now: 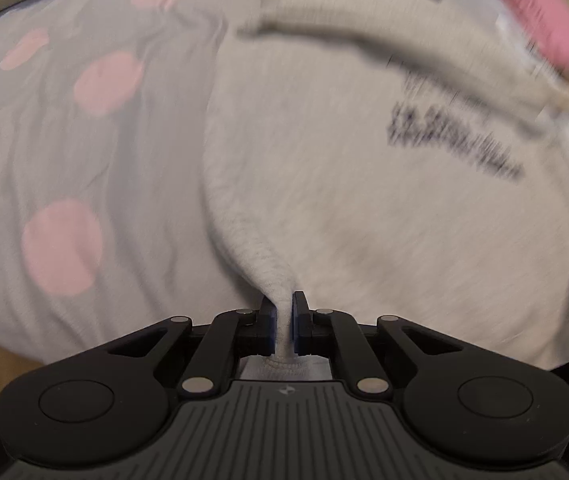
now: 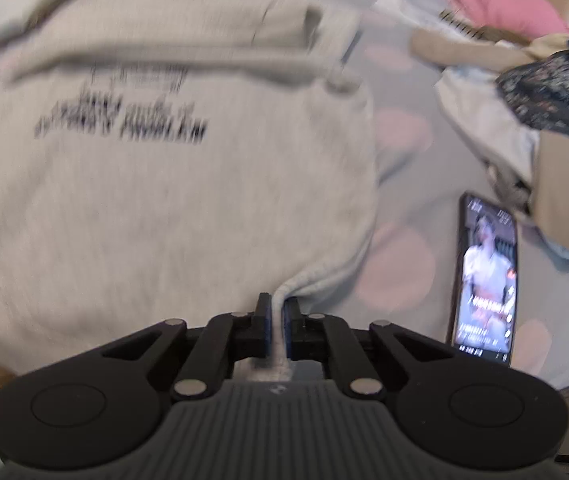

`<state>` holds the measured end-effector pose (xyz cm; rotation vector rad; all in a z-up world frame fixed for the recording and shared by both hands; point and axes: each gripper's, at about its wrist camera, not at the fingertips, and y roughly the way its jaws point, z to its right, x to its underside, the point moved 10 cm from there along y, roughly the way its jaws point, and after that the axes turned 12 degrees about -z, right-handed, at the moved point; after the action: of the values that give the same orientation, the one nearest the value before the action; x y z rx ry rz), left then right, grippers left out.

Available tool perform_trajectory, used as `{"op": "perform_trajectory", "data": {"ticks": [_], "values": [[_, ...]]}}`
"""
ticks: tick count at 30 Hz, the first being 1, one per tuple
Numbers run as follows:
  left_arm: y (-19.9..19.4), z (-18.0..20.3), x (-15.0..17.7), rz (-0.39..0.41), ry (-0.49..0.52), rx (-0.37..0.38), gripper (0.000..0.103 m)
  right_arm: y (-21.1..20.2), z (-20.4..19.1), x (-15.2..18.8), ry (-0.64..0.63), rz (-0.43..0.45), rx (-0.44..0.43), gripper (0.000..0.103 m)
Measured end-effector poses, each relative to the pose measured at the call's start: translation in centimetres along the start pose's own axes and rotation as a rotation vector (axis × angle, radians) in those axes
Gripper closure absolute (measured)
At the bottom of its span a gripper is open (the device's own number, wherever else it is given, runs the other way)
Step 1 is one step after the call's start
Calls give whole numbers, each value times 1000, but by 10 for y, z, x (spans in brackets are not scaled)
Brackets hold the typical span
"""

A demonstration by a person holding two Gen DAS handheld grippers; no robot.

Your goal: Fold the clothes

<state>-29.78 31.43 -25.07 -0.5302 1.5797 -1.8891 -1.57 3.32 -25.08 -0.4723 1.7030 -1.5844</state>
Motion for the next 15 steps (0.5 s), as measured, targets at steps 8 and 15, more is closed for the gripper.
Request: {"op": "perform_trajectory", "data": {"ticks": [8, 15], "values": [[-51, -6, -52, 128, -8, 65, 98, -38, 22, -56, -28, 137, 36, 97], [-72, -10, -106, 222, 42, 25, 98, -51, 50, -116, -19, 225, 60, 97]]}}
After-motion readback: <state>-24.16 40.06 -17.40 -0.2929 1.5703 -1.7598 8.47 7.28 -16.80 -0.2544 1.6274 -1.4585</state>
